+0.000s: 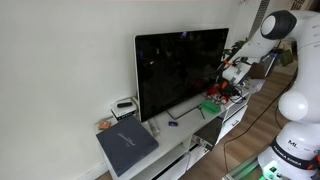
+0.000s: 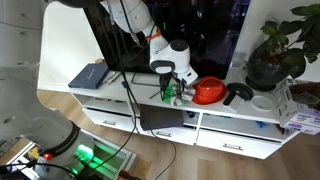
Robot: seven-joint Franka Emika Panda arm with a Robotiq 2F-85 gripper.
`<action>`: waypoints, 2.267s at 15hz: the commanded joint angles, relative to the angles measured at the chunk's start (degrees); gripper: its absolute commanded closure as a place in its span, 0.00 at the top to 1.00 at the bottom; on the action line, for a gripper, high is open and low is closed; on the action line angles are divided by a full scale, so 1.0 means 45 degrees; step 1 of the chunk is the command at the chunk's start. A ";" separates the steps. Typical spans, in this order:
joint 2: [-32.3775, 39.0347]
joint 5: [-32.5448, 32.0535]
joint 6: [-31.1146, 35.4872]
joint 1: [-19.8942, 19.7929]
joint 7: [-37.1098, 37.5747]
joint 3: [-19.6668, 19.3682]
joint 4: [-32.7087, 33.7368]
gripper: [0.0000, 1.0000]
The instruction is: Put the towel into the case
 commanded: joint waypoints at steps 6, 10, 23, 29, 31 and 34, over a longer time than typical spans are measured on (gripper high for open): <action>0.0195 0.0855 0.1650 -0.1218 -0.0143 0.0382 -0.0291 0.00; 0.1117 0.1095 0.1790 -0.2230 -0.0269 0.1200 0.0540 0.00; 0.4236 0.1052 0.2523 -0.3614 0.0138 0.2830 0.3778 0.00; 0.4631 0.0818 0.2144 -0.5040 -0.0580 0.4722 0.4270 0.00; 0.4516 0.0838 0.1755 -0.5313 -0.0860 0.5000 0.4147 0.00; 0.4286 0.0879 0.1017 -0.5585 -0.1249 0.5173 0.3888 0.00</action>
